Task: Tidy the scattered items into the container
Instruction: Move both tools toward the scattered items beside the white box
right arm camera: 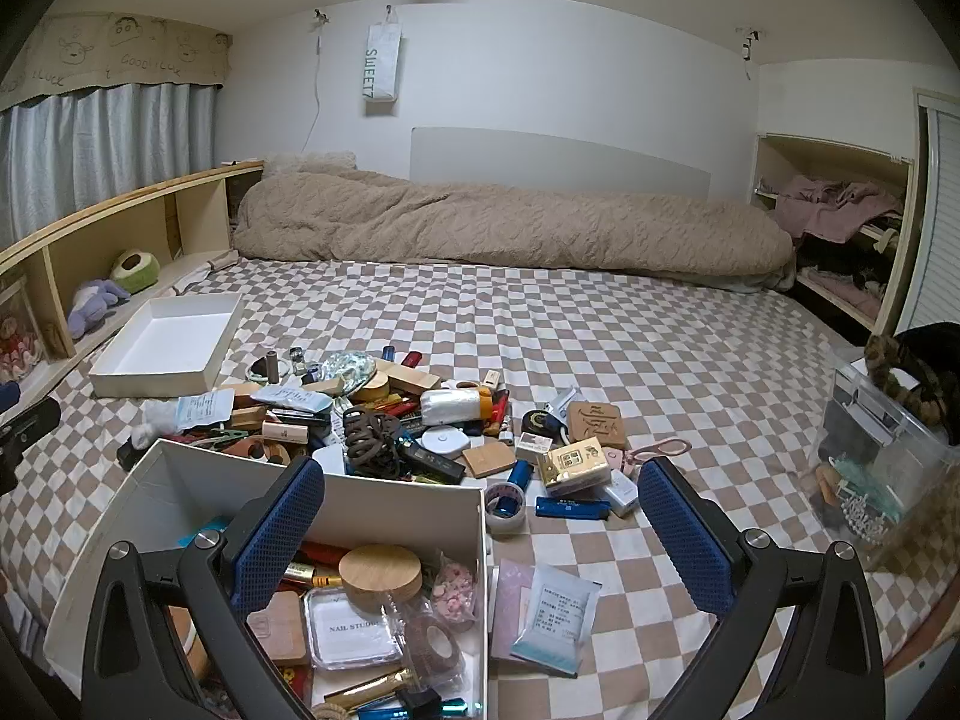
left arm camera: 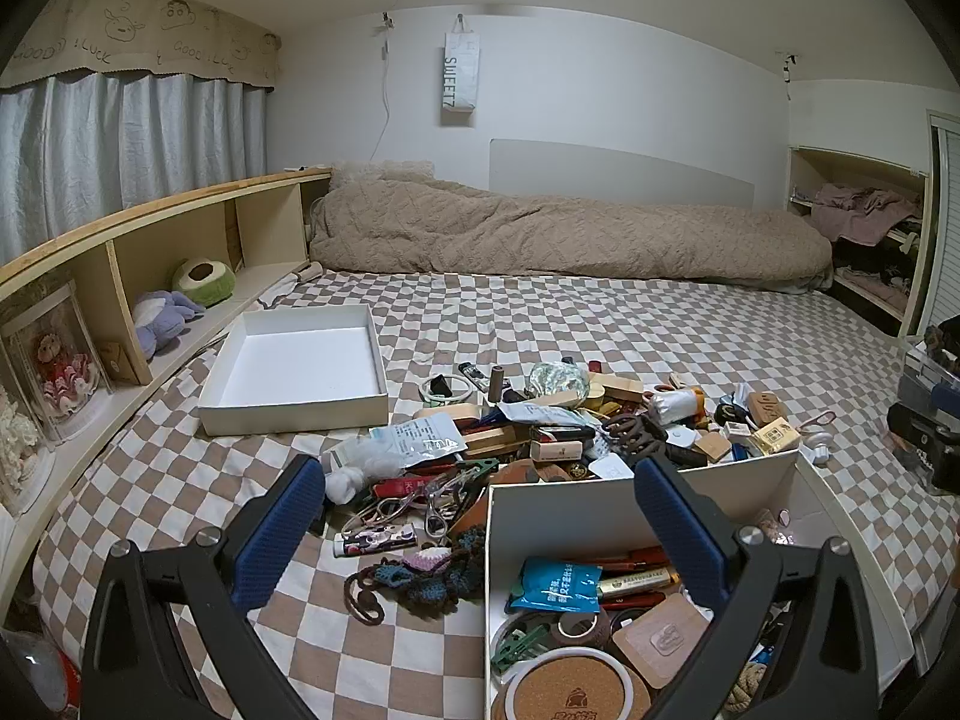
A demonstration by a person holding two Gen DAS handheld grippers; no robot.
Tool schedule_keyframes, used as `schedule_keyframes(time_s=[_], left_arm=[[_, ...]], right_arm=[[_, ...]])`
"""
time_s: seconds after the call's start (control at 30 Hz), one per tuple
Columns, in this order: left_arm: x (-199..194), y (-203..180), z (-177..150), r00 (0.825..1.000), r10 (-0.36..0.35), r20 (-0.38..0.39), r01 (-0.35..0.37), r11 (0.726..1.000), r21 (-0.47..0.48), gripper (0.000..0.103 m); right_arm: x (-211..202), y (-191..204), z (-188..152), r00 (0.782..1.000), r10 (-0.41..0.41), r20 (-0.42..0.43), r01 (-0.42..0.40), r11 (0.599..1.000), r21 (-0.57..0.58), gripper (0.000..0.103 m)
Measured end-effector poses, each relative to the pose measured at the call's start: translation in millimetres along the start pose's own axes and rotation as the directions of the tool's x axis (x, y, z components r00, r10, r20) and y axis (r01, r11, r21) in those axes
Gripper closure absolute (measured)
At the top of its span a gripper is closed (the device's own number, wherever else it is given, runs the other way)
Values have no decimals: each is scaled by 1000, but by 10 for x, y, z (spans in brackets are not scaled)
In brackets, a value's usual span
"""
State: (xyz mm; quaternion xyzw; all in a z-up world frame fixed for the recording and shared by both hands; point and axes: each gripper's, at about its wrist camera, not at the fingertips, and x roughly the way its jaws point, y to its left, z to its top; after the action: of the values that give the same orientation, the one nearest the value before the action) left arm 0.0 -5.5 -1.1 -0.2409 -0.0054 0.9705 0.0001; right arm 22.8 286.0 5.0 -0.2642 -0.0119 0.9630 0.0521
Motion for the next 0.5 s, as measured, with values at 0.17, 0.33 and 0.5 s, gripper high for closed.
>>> schedule_keyframes(time_s=[0.17, 0.33, 0.5], left_arm=[[0, -1, 3, 1000, -1, 0, 1, 1000, 0, 0], [-1, -1, 4, 1000, -2, -1, 2, 1000, 2, 0], [0, 1, 3, 1000, -4, -1, 4, 1000, 0, 0]], right_arm=[[2, 3, -2, 1000, 0, -1, 0, 1000, -2, 0], [9, 32, -17, 1000, 5, 1, -5, 1000, -10, 0], [11, 38, -20, 1000, 9, 0, -9, 1000, -11, 0]])
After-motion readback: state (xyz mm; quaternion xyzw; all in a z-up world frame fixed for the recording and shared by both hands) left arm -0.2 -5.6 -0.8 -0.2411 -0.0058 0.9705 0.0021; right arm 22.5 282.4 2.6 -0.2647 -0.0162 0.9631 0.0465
